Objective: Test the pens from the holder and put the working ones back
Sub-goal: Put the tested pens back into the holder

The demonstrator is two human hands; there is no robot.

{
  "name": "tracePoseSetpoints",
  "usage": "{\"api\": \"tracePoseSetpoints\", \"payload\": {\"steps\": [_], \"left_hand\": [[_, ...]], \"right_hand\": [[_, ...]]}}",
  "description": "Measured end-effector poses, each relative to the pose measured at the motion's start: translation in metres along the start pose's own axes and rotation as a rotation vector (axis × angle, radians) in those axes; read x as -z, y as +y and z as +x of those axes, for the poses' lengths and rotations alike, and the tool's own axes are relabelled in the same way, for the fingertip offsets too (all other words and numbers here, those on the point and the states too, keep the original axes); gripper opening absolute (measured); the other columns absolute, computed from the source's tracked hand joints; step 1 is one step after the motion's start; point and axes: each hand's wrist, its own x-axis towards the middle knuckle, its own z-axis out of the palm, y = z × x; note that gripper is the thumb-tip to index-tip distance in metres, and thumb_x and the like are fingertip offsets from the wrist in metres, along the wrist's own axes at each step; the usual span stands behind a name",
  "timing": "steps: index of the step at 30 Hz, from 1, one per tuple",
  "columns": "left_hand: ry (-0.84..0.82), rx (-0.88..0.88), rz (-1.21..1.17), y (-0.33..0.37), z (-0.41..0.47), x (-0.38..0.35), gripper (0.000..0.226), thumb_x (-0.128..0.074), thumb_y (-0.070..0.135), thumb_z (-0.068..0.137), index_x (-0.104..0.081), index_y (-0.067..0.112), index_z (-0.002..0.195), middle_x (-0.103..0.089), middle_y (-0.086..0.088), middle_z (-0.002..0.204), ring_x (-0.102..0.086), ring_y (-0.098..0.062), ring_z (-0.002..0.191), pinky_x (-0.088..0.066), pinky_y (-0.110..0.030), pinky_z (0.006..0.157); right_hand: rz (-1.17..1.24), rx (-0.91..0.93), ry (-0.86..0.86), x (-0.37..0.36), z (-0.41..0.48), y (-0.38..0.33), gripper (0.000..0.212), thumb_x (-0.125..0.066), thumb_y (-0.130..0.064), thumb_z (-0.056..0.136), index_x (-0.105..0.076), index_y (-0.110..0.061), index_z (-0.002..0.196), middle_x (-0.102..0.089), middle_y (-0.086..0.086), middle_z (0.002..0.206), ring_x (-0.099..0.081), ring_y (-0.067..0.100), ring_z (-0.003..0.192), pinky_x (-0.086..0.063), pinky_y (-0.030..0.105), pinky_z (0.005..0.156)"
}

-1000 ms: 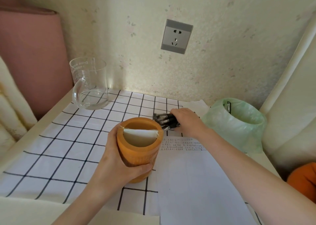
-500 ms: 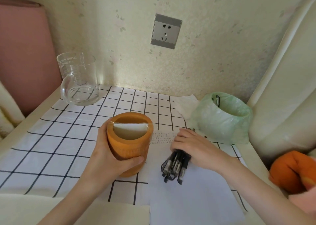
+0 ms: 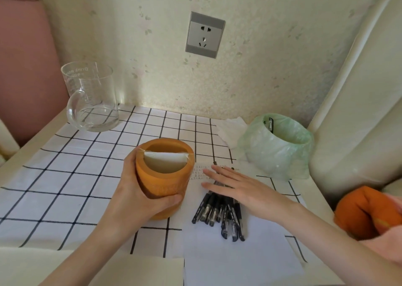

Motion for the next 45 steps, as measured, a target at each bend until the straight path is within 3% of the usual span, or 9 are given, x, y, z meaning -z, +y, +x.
{"api": "tracePoseSetpoints", "payload": {"steps": [4, 8, 11, 13, 21, 30, 40, 43, 45], "left_hand": [[-0.006, -0.001, -0.018, 0.003, 0.0, -0.002, 0.118, -0.087, 0.034, 0.04, -0.019, 0.039, 0.137, -0.044, 0.015, 0.123, -0.047, -0.002, 0.107, -0.041, -0.016, 0.076], [-0.014, 0.018, -0.042, 0.005, 0.001, -0.006, 0.119, -0.082, 0.042, 0.036, -0.019, 0.04, 0.137, -0.044, 0.021, 0.119, -0.048, -0.001, 0.107, -0.045, -0.024, 0.081], [-0.038, 0.016, -0.05, 0.005, 0.001, -0.01, 0.116, -0.082, 0.041, 0.036, -0.019, 0.043, 0.133, -0.043, 0.026, 0.115, -0.047, 0.004, 0.105, -0.043, -0.019, 0.076], [-0.047, 0.017, -0.045, 0.005, 0.002, -0.012, 0.115, -0.082, 0.041, 0.036, -0.019, 0.045, 0.132, -0.043, 0.026, 0.116, -0.047, 0.005, 0.104, -0.043, -0.017, 0.074], [-0.084, 0.006, -0.044, 0.002, 0.001, -0.015, 0.119, -0.089, 0.048, 0.034, -0.02, 0.049, 0.131, -0.044, 0.026, 0.12, -0.047, 0.01, 0.107, -0.046, -0.017, 0.079], [-0.132, -0.085, -0.045, 0.005, -0.003, -0.02, 0.111, -0.086, 0.036, 0.041, -0.023, 0.045, 0.132, -0.044, 0.034, 0.118, -0.045, 0.012, 0.112, -0.043, -0.001, 0.08], [-0.14, -0.077, -0.054, 0.002, -0.001, -0.02, 0.117, -0.093, 0.035, 0.042, -0.024, 0.04, 0.137, -0.048, 0.022, 0.122, -0.05, 0.006, 0.112, -0.048, -0.01, 0.082], [-0.113, -0.009, -0.088, 0.001, 0.0, -0.017, 0.114, -0.084, 0.046, 0.035, -0.025, 0.048, 0.132, -0.049, 0.025, 0.12, -0.051, 0.008, 0.108, -0.051, -0.016, 0.076], [-0.104, 0.021, -0.093, 0.0, 0.001, -0.015, 0.113, -0.082, 0.048, 0.033, -0.025, 0.049, 0.13, -0.05, 0.025, 0.117, -0.052, 0.01, 0.104, -0.051, -0.015, 0.071]], "right_hand": [[0.193, -0.195, 0.154, -0.013, -0.011, -0.009, 0.099, -0.038, 0.027, 0.075, -0.015, -0.036, 0.149, 0.0, -0.014, 0.159, 0.006, 0.003, 0.146, -0.006, 0.028, 0.119], [0.595, -0.648, 0.573, -0.018, -0.012, -0.02, 0.043, -0.05, -0.002, 0.091, -0.058, -0.028, 0.124, -0.046, -0.01, 0.132, -0.046, 0.008, 0.123, -0.036, 0.016, 0.101], [0.697, -0.927, 0.545, -0.012, -0.005, -0.028, 0.012, -0.057, -0.031, 0.092, -0.061, -0.024, 0.1, -0.051, -0.005, 0.096, -0.053, 0.011, 0.081, -0.039, 0.012, 0.069], [0.663, -0.975, 0.442, -0.008, -0.005, -0.032, 0.026, -0.058, -0.045, 0.089, -0.059, -0.019, 0.094, -0.05, -0.007, 0.083, -0.048, 0.006, 0.071, -0.034, 0.015, 0.058], [0.705, -0.921, 0.349, -0.004, 0.002, -0.039, 0.01, -0.063, -0.026, 0.089, -0.061, -0.018, 0.083, -0.057, -0.008, 0.071, -0.051, 0.002, 0.06, -0.038, 0.01, 0.051], [1.519, -0.356, 1.103, 0.07, 0.006, -0.055, 0.011, -0.06, -0.016, 0.083, -0.06, -0.005, 0.087, -0.069, 0.008, 0.074, -0.065, 0.022, 0.063, -0.053, 0.029, 0.056], [1.175, -0.419, 0.806, 0.063, 0.03, -0.083, 0.024, -0.072, -0.019, 0.079, -0.073, -0.02, 0.104, -0.07, -0.004, 0.083, -0.061, 0.01, 0.058, -0.052, 0.021, 0.066], [1.073, -0.589, 0.831, 0.063, 0.02, -0.066, 0.013, -0.068, -0.019, 0.084, -0.072, -0.021, 0.097, -0.069, -0.004, 0.072, -0.057, 0.005, 0.052, -0.047, 0.013, 0.058], [0.923, -0.738, 0.584, 0.057, 0.011, -0.051, 0.005, -0.065, -0.025, 0.088, -0.07, -0.023, 0.088, -0.068, -0.003, 0.068, -0.054, 0.002, 0.047, -0.046, 0.011, 0.053]]}}
